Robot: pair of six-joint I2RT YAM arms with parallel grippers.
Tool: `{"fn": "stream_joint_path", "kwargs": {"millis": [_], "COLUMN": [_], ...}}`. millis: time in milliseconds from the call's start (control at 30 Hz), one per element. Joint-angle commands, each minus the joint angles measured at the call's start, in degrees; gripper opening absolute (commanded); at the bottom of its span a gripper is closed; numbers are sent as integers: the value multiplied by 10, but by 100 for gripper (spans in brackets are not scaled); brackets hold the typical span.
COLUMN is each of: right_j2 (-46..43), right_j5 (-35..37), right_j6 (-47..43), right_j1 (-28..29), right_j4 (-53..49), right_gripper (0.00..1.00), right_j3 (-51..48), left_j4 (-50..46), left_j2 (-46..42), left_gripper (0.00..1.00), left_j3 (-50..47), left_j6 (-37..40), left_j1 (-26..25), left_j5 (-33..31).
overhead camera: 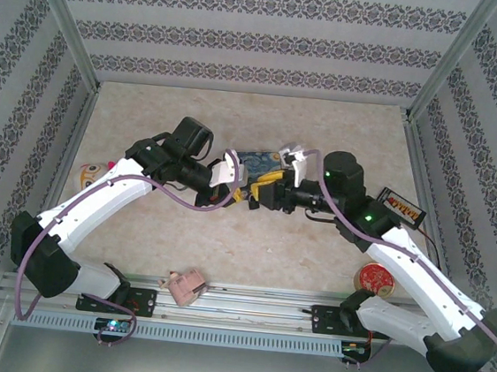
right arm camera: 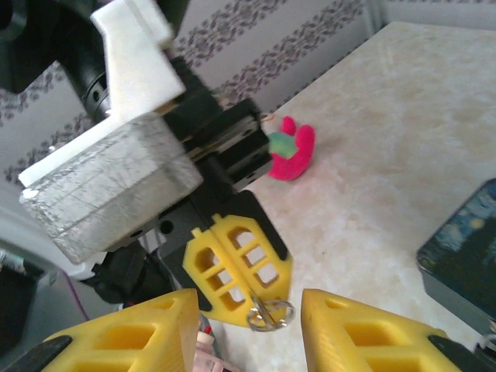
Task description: Unlock the padlock with the key
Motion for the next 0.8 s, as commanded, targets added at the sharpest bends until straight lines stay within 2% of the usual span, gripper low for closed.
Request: {"fn": "stream_joint_path", "kwargs": {"millis": [0,200,767], "right_j2": [16,36,49], "right_j5": [-20,-37,-47], "right_j6": [-44,-51,-57], "right_j1": [13,24,15], "right_j4": [3,-4,-18], "right_gripper": [40,39,26], "right_j3": [25,27,20], "left_j4": [-35,-26,-11], "left_j2": [-7,-18,-22], "left_gripper": [0,0,0], "left_j3": [14,11,6], "left_j6": [28,29,23], "left_j1": [-6,-7,-7], "left_j5": [12,24,26]}}
